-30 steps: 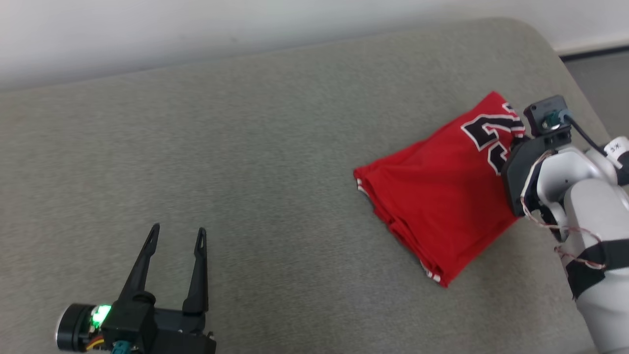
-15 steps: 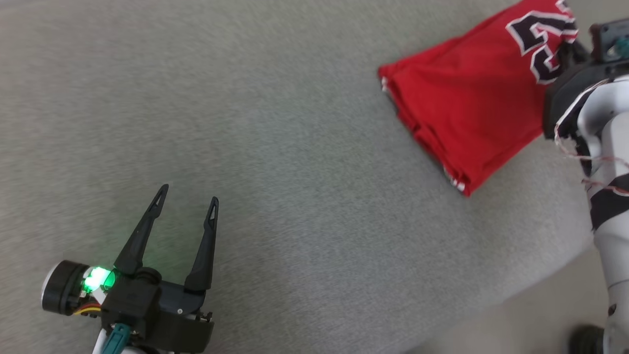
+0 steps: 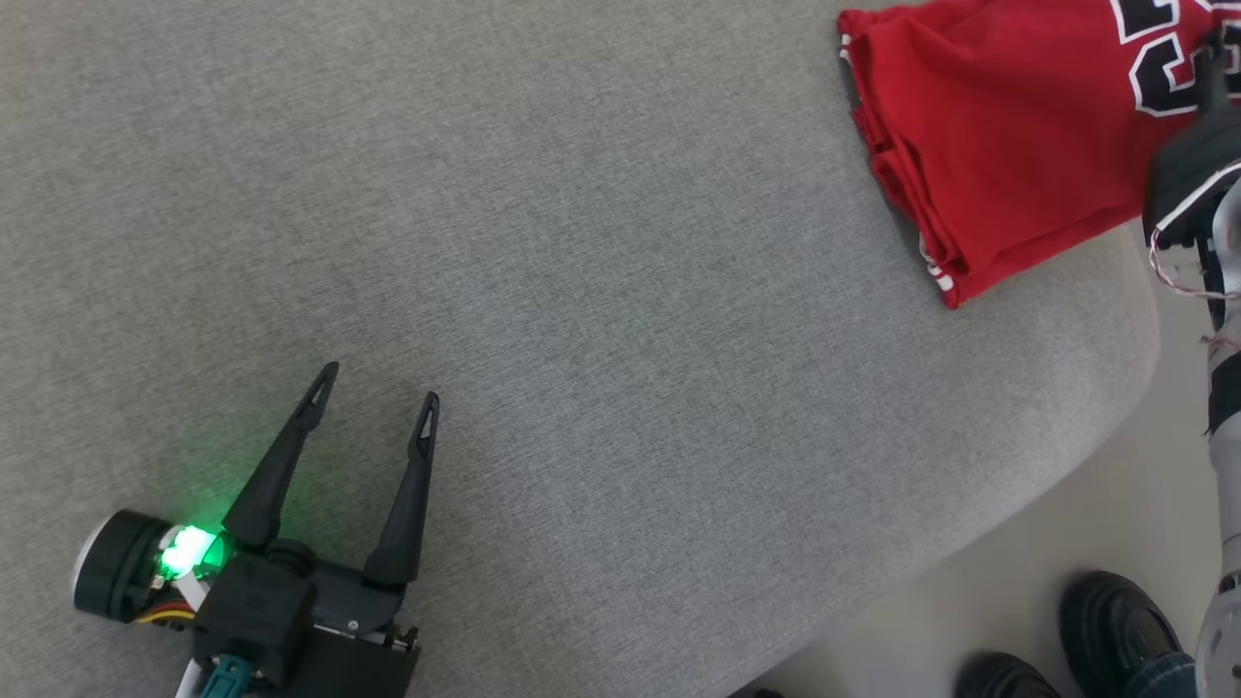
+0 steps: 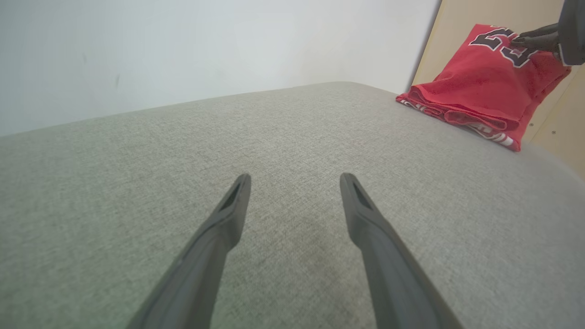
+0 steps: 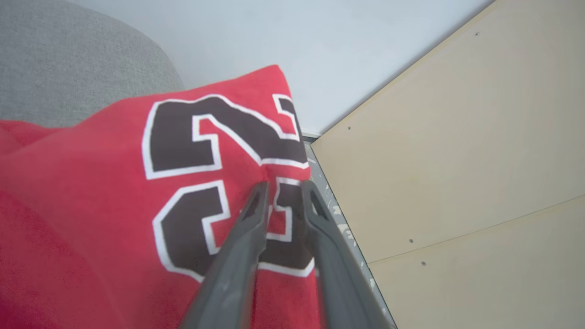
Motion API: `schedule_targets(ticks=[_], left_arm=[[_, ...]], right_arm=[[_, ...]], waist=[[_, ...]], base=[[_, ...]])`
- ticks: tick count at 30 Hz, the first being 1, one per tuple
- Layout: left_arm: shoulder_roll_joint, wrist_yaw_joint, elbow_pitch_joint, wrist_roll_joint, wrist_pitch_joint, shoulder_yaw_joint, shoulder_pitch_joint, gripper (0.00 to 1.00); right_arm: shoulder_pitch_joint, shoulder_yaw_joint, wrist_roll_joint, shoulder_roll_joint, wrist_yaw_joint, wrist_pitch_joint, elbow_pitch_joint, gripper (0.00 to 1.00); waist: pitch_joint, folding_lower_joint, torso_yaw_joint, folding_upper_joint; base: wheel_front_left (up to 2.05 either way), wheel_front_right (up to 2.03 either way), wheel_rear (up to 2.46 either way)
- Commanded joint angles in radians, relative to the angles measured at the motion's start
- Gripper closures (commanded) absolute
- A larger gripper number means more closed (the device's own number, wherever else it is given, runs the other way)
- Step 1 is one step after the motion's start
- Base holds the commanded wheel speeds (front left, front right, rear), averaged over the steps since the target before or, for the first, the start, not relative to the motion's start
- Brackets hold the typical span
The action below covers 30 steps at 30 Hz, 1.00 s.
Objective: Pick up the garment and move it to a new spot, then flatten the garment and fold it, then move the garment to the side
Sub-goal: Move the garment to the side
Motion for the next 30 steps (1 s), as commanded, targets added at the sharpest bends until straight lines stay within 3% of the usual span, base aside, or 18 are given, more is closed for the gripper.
schedule_targets(ticks=[1, 15, 22, 30], left_arm=[[0.002, 0.001, 0.011, -0.002, 0.004, -0.004, 0.012, 0.0], [-0.037, 0.024, 0.08, -0.021, -0.058, -0.028, -0.015, 0.0], [-0.089, 0.066, 0.183, -0.047, -0.122, -0.025, 0.011, 0.0], [-0.124, 0.097, 0.216, -0.083, -0.139, 0.018, 0.088, 0.0]], right_arm=[[-0.019, -0.012, -0.03, 0.005, -0.003, -0.03, -0.012, 0.0], [-0.013, -0.03, -0.087, 0.017, -0.003, -0.148, 0.031, 0.0], [0.114, -0.027, 0.04, 0.014, -0.003, -0.248, 0.007, 0.0], [0.413, 0.025, 0.23, 0.057, -0.003, -0.262, -0.234, 0.0]], waist=[[-0.006, 0.0, 0.016, -0.0002], [-0.097, 0.0, 0.091, -0.0002], [-0.253, 0.0, 0.206, -0.0002], [-0.412, 0.0, 0.339, -0.0002]], base=[[0.0, 0.0, 0.0], [0.0, 0.0, 0.0], [0.0, 0.0, 0.0], [0.0, 0.0, 0.0]])
